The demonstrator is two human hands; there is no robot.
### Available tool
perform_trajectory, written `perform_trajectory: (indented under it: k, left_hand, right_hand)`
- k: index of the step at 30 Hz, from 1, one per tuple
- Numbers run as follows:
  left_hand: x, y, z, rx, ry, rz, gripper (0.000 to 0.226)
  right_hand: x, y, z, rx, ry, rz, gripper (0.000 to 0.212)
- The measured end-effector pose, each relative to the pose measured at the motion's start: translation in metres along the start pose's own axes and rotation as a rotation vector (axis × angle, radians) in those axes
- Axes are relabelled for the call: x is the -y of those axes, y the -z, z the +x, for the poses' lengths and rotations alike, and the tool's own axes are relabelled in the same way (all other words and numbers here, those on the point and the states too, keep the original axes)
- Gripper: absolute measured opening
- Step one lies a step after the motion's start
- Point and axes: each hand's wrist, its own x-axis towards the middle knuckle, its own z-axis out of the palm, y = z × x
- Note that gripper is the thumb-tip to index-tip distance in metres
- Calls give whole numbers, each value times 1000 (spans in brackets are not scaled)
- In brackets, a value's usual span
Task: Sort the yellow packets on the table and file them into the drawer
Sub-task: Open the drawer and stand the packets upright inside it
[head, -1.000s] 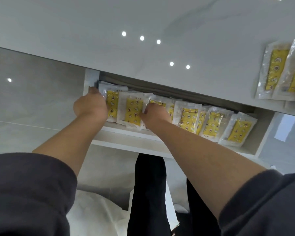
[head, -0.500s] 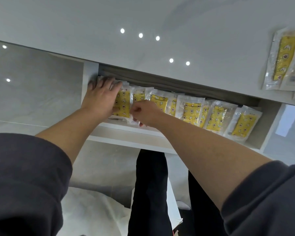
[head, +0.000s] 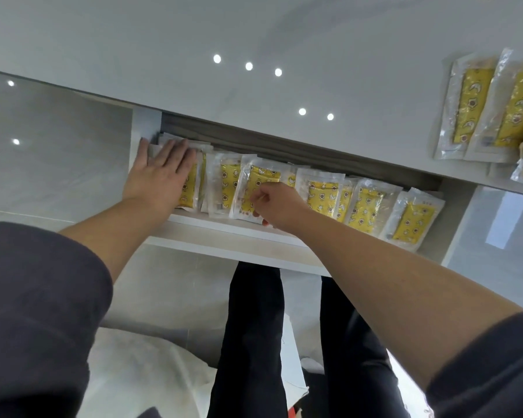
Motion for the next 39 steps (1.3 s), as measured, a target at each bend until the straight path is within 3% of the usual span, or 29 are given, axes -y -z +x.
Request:
perform_trajectory:
  k: [4, 8, 10, 15, 20, 22, 25, 29, 33, 36, 39]
  left_hand:
    - [-24, 47, -19, 20, 73, -263, 78]
    - [-66, 127, -44, -43, 30, -572, 27]
    - [-91, 169, -52, -69, 42, -762, 19]
    - [-159, 262, -43, -125, 114, -1215, 16]
    - [-207, 324, -5, -46, 295, -1610, 55]
    - [-217, 336, 12, 23, 414, -1713, 57]
    - [-223, 343, 31, 44, 564, -1753, 46]
    - [-236, 354, 42, 62, 489, -1636, 31]
    - [-244, 366, 46, -168, 698, -1402, 51]
    - [-246, 372, 47, -117, 726, -1578, 66]
    - [-245, 370, 51, -74, 727, -1623, 62]
  right_hand:
    - [-5, 20, -32, -54, -6, 110, 23]
    - [-20, 55, -79, -190, 12, 243, 25]
    - [-32, 82, -104, -289, 13, 290, 26]
    - [-65, 157, -155, -520, -11, 379, 26]
    - [-100, 225, -178, -591, 10, 442, 28]
    - [-112, 246, -181, -585, 16, 466, 27]
    - [-126, 271, -181, -545, 18, 462, 26]
    - [-137, 290, -175, -445, 5, 441, 24]
    - [-141, 298, -170, -393, 1, 433, 23]
    - [-142, 301, -165, -376, -1, 428, 23]
    - [-144, 302, -163, -362, -4, 443, 23]
